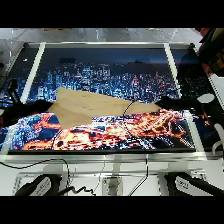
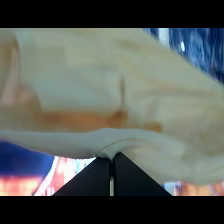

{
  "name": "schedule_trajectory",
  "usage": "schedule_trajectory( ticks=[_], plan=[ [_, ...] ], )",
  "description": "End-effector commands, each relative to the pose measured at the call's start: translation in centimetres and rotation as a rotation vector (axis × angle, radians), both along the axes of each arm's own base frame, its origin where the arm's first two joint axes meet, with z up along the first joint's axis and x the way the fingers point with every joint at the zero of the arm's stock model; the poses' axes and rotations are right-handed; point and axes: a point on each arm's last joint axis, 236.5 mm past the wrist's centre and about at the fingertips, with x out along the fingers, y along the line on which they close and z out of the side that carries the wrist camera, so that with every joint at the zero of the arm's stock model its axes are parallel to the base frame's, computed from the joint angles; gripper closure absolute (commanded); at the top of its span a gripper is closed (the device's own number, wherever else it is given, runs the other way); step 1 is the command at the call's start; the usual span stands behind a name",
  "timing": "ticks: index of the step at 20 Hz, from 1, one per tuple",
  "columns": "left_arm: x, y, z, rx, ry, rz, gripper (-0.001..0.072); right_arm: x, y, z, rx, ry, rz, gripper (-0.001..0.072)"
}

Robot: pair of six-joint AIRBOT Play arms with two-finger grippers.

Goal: Fold the clothes and pants, and hang the long-sleeved shirts on hangers.

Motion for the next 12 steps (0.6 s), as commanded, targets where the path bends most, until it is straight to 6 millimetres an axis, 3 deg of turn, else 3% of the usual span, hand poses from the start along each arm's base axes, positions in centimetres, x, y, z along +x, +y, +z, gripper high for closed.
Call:
schedule_trajectory(
  ticks=[1, 5, 8, 9, 10, 11, 12],
  plan=[
    [6.5, 2.5, 0.5, 0.028, -0.156, 0.241, 0.0691, 5.3, -0.2, 1.1, -0.012, -0.15, -0.213, 0.0705],
    [12.5, 0.4, -1.1, 0.075, -0.184, 0.235, 0.0691, 8.1, -1.5, -1.7, 0.006, -0.14, -0.386, 0.0704],
    [16.8, 0.6, -2.8, 0.102, -0.197, 0.26, 0.0672, 9.0, -2.9, -4.7, -0.021, -0.119, -0.446, 0.0681],
    [17.4, 0.5, -3.6, 0.102, -0.185, 0.252, 0.0504, 9.0, -3.0, -5.6, -0.026, -0.103, -0.448, 0.0564],
    [17.3, -0.2, -4.8, 0.109, -0.155, 0.21, 0.009, 8.8, -2.7, -6.0, -0.023, -0.086, -0.438, 0.0442],
    [16.7, -0.5, -6.0, 0.143, -0.123, 0.15, -0.0003, 8.5, -2.5, -6.1, -0.02, -0.074, -0.425, 0.0344],
    [15.6, -0.5, -7.0, 0.198, -0.086, 0.072, -0.0002, 8.3, -2.4, -6.2, -0.031, -0.072, -0.407, 0.0288]
  ],
)
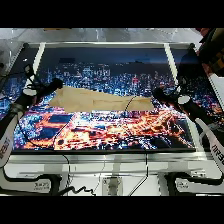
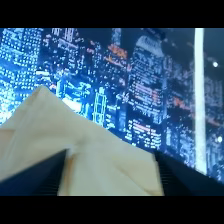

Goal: Fold the clothes and pants, and hang the long-sleeved shirts on hangers.

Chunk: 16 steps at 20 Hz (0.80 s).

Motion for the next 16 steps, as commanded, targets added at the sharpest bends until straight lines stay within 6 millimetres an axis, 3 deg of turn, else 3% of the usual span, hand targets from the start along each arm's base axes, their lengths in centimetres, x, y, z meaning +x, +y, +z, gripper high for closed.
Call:
schedule_trajectory(
  ticks=[1, 4, 7, 9, 12, 16],
  plan=[
    [-1.2, -0.1, -3.3, 0.122, 0.114, -0.151, -0.0001, -0.2, -0.1, -1.2, -0.023, 0.022, 0.011, 0.0261],
    [-4.3, 3.4, -3.8, -0.025, 0.251, -0.079, -0.0001, -1.0, 0.1, -1.9, -0.047, 0.057, 0.061, 0.0258],
    [-7.7, 7.2, -5.0, -0.153, 0.371, -0.021, -0.0001, -2.0, 0.5, -2.5, -0.034, 0.099, 0.096, 0.0183],
    [-8.8, 8.2, -6.2, -0.209, 0.424, 0.004, -0.0003, -2.3, 0.8, -2.7, -0.027, 0.113, 0.11, 0.016],
    [-8.9, 6.7, -8.4, -0.248, 0.471, -0.019, -0.0004, -2.3, 1.2, -2.4, -0.039, 0.106, 0.138, 0.0159],
    [-5.2, 3.2, -10.2, -0.3, 0.394, -0.002, 0.0001, -1.1, 2.4, 0.3, -0.033, 0.072, 0.208, 0.0162]
  ],
)
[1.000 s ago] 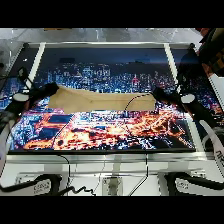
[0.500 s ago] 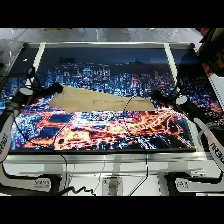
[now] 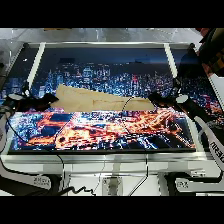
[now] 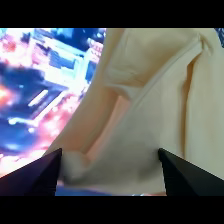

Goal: Fold the clothes and pants, and hang the long-sleeved shirts on hangers.

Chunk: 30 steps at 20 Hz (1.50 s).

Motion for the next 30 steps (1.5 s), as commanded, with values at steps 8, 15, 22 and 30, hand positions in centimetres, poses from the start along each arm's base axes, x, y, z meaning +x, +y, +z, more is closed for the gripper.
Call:
schedule_trajectory(
  ticks=[8, 15, 22, 30],
  plan=[
    [8.9, -5.7, 5.5, 0.204, -0.348, -0.063, 0.0689, 3.1, 3.4, 6.4, 0.013, -0.124, 0.098, 0.0608],
    [6.1, -10.5, 22.8, 0.243, -0.648, -0.221, 0.0689, 2.3, 16.9, 6.9, 0.017, -0.174, 0.346, 0.0706],
    [0.9, -13.5, 29.2, 0.208, -0.723, -0.346, 0.0688, 1.2, 36.9, 1.7, 0.195, -0.118, 0.52, 0.0706],
    [0.7, -14.2, 29.5, 0.16, -0.722, -0.347, 0.0688, 0.0, 46.8, 0.3, 0.353, -0.075, 0.548, 0.0706]
  ],
)
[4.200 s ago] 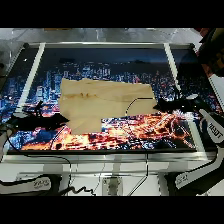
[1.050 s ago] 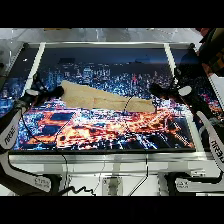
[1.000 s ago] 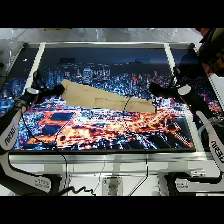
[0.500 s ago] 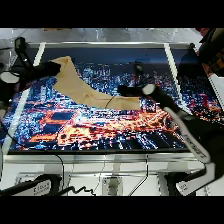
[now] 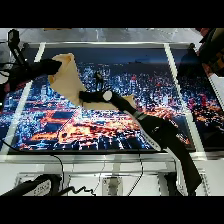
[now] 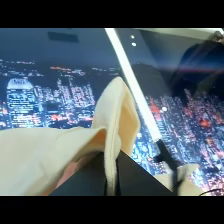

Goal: Fold the clothes and pants, and hang the long-sleeved shirts on hangers.

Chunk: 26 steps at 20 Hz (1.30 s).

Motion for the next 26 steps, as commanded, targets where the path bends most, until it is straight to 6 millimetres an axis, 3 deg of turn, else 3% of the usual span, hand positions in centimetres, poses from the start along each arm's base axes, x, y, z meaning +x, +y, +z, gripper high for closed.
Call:
schedule_trajectory(
  ticks=[1, 3, 4, 7, 9, 11, 14, 16, 17, 18, 19, 20, 22, 24, 26],
  plan=[
    [-0.2, -0.4, 0.2, -0.011, 0.001, -0.012, 0.0688, -0.7, 1.4, -1.2, 0.01, 0.049, 0.022, 0.0705],
    [-0.2, -1.2, -0.2, -0.01, 0.009, -0.028, 0.0689, 0.4, -1.5, -1.8, -0.064, 0.049, 0.05, 0.0705],
    [-0.1, -2.1, -0.9, -0.012, 0.023, -0.046, 0.0689, 1.2, -4.1, -1.9, -0.118, 0.056, 0.066, 0.0705],
    [0.1, -7.2, -4.8, -0.014, 0.1, -0.143, 0.0689, 4.2, -14.2, -0.8, -0.256, 0.104, 0.064, 0.0706],
    [0.6, -11.8, -7.0, -0.114, 0.165, -0.164, 0.0691, 6.0, -22.7, 1.9, -0.324, 0.118, 0.027, 0.0706],
    [1.1, -17.2, -8.6, -0.24, 0.205, -0.161, 0.0691, 6.9, -30.5, 5.9, -0.361, 0.083, 0.003, 0.0705],
    [-0.5, -26.0, -11.5, -0.25, 0.218, -0.231, 0.0691, 6.6, -40.6, 12.5, -0.403, -0.006, -0.067, 0.0705],
    [0.0, -29.5, -12.5, -0.231, 0.178, -0.201, 0.0689, 5.7, -46.0, 15.6, -0.416, -0.026, -0.141, 0.0705],
    [0.7, -30.2, -12.9, -0.225, 0.148, -0.158, 0.0665, 4.9, -48.0, 16.3, -0.421, -0.012, -0.163, 0.0705],
    [0.8, -30.9, -13.1, -0.22, 0.135, -0.145, 0.0389, 4.3, -49.5, 16.2, -0.425, 0.012, -0.173, 0.0703],
    [0.5, -31.4, -13.1, -0.223, 0.141, -0.16, -0.0013, 3.9, -50.8, 15.7, -0.425, 0.039, -0.186, 0.0638],
    [-0.4, -32.2, -13.1, -0.221, 0.156, -0.2, 0.0005, 3.6, -51.9, 14.6, -0.425, 0.071, -0.201, 0.0523],
    [-2.4, -33.1, -12.6, -0.228, 0.197, -0.299, 0.0005, 2.0, -53.2, 10.8, -0.424, 0.17, -0.184, 0.0365],
    [-3.1, -32.4, -11.5, -0.232, 0.212, -0.359, 0.0005, -0.4, -53.3, 6.5, -0.402, 0.289, -0.148, 0.0307],
    [-2.7, -30.6, -10.5, -0.211, 0.198, -0.374, 0.0005, -2.7, -51.7, 2.6, -0.331, 0.388, -0.109, 0.0294]
  ],
)
